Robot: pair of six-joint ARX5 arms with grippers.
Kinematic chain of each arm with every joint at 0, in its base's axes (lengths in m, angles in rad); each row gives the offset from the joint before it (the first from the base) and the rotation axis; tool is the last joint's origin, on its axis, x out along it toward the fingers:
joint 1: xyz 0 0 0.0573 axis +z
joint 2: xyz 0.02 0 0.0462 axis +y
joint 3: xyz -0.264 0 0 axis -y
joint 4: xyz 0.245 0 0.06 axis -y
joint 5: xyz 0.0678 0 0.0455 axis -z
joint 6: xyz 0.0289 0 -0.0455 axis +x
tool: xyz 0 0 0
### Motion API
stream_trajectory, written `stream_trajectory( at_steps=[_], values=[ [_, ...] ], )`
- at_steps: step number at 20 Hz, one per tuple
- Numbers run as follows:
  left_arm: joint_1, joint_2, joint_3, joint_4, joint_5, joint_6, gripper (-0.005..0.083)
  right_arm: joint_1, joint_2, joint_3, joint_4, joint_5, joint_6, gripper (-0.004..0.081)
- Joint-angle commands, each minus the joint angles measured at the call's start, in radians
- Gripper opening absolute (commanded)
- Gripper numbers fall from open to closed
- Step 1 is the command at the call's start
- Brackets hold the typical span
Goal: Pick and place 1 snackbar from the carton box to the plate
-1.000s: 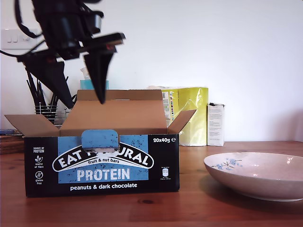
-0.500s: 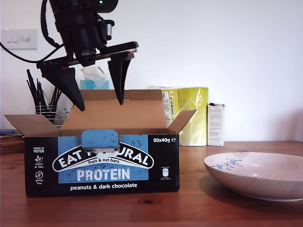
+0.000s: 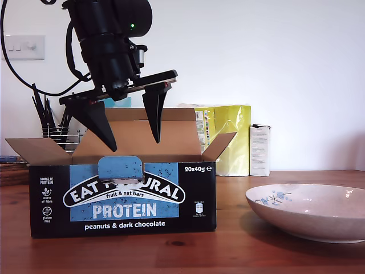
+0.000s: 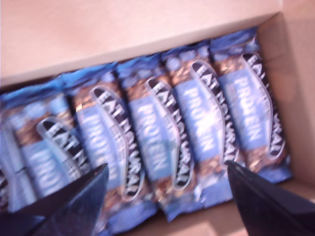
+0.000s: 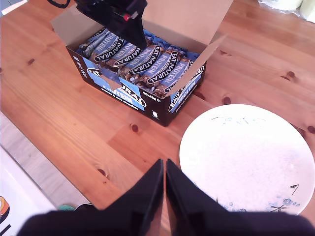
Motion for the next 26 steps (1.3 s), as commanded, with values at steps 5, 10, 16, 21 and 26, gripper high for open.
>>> stream_trajectory(
  at_steps=[5,10,16,21,26],
  values=[
    [-0.005,0.055,-0.002,0.030,0.040,-0.006,0.0601,0.004,-0.001,0.009,0.004,-0.003,-0.007,-0.0013],
    [-0.008,0.100,-0.002,0.031,0.050,-0.006,0.0557,0.004,-0.001,0.009,0.003,-0.003,-0.007,-0.0013],
    [-0.008,0.124,-0.002,0.039,0.050,-0.006,0.0457,0.004,-0.001,0.009,0.003,-0.003,-0.007,-0.0013],
    [-0.008,0.142,-0.002,0.044,0.041,-0.006,0.0457,0.004,-0.001,0.009,0.001,-0.003,-0.006,-0.0013],
    [-0.006,0.147,-0.002,0.045,0.000,-0.006,0.0465,0.004,-0.001,0.009,0.000,-0.003,-0.006,-0.0013]
  ],
)
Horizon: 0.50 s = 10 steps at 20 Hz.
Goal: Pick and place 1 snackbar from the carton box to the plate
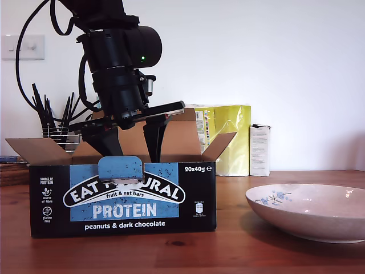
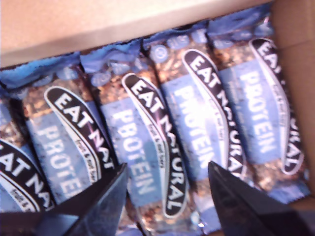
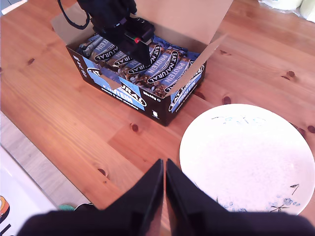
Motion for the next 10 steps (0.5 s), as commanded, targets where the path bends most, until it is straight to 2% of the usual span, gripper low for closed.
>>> stream_trajectory(
  at_steps=[1,10],
  values=[
    [-0.002,0.036,-0.002,0.004,-0.005,-0.005,0.0465,0.004,-0.001,0.009,0.002,-0.003,-0.006,-0.0013],
    [0.000,0.084,-0.002,0.002,-0.012,-0.005,0.0465,0.004,-0.001,0.009,0.001,-0.003,-0.006,-0.0013]
  ],
)
